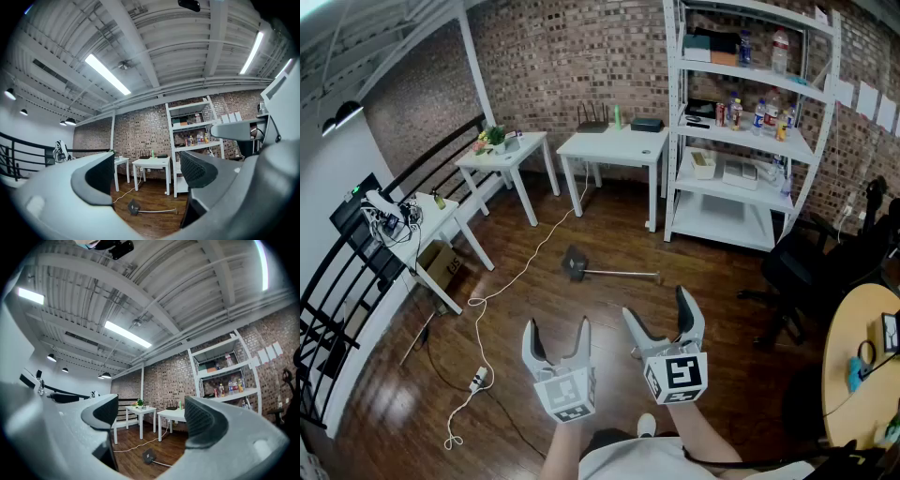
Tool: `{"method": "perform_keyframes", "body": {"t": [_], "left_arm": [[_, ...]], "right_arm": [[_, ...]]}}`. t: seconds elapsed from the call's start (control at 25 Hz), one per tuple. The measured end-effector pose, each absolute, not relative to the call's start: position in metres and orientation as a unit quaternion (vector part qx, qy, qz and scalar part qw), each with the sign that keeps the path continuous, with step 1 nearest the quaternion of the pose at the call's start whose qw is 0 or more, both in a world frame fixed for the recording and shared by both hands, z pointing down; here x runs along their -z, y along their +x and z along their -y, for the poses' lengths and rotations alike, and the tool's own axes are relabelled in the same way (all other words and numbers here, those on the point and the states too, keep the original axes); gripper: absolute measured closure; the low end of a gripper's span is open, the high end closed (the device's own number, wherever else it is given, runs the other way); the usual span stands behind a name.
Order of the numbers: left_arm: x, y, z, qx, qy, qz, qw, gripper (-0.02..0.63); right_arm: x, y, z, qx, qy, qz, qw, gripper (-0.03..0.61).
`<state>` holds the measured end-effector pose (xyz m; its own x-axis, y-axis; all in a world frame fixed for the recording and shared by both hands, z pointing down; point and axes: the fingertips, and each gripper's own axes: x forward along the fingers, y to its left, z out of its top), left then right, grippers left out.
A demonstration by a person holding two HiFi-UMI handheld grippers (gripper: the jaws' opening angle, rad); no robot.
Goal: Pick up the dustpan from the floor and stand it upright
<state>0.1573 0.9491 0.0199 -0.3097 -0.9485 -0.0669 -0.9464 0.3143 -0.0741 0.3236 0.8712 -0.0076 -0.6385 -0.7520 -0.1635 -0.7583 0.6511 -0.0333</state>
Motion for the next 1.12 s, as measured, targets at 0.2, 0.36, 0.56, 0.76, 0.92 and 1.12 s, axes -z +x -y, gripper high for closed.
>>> {"method": "perform_keyframes", "body": {"t": [0.2, 0.36, 0.56, 0.76, 0.92, 1.12], "left_arm": [[-0.035, 0.174, -0.877, 0.029, -0.609, -0.792, 0.024, 0.170], [-0.044, 0.185, -0.826, 0.034, -0.624, -0.780, 0.026, 0.176], [-0.057, 0.186, -0.763, 0.038, -0.635, -0.771, 0.013, 0.181], [-0.083, 0.166, -0.694, 0.032, -0.645, -0.764, -0.015, 0.193], [-0.087, 0.146, -0.632, 0.020, -0.644, -0.764, -0.027, 0.199], [-0.091, 0.107, -0.550, 0.018, -0.660, -0.750, -0.028, 0.213]], "right_arm": [[-0.030, 0.329, -0.809, 0.025, -0.405, -0.913, 0.046, 0.163], [-0.042, 0.340, -0.767, 0.027, -0.409, -0.911, 0.035, 0.170], [-0.065, 0.343, -0.716, 0.036, -0.418, -0.908, 0.017, 0.173], [-0.075, 0.323, -0.651, 0.032, -0.417, -0.908, -0.004, 0.184], [-0.080, 0.296, -0.590, 0.030, -0.403, -0.914, -0.024, 0.187], [-0.094, 0.243, -0.507, 0.024, -0.384, -0.922, -0.050, 0.201]]}}
